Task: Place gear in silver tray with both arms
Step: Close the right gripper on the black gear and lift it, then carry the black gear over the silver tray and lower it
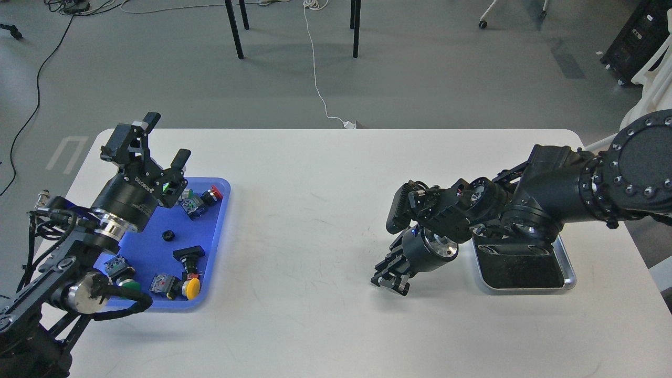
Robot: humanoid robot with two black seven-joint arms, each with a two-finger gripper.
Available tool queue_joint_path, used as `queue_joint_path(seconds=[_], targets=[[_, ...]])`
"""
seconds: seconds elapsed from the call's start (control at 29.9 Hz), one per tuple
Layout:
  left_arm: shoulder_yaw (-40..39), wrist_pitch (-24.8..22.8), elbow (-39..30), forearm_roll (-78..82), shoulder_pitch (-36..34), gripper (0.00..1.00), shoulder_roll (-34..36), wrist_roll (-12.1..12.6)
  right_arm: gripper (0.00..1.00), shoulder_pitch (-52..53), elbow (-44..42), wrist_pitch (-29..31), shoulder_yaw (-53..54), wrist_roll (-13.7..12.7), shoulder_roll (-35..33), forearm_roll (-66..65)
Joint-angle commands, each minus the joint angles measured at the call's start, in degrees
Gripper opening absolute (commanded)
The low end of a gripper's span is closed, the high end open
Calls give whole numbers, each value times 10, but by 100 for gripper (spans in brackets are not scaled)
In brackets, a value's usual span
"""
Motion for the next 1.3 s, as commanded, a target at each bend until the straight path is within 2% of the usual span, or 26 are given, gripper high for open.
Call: queue_joint_path(seconds=[0.0, 0.23, 0.43, 0.64, 0.77, 0.97, 1.27], targets=[[0, -1, -1, 0, 0, 98, 0, 0, 19, 4, 2, 2, 0, 0, 0, 0], [0, -1, -4, 0, 0, 98, 1, 0, 18, 43, 8, 1, 5, 0, -23, 0], [2, -1, -12, -1, 0, 98, 6, 0, 18, 96, 10, 2, 4, 0, -105, -40], [3, -1, -20, -1, 0, 98, 6, 1, 18, 89, 6, 4, -3, 0, -219, -90], [3, -2, -21, -1, 0, 98, 4, 1, 19, 74, -4, 4, -26, 0, -258, -93], [2, 0, -39, -1, 0, 98, 3, 3, 19, 8, -94, 4, -11, 0, -255, -81], [1, 2, -40, 0, 1, 98, -1, 7, 19, -62, -156, -1, -11, 0, -247, -75]])
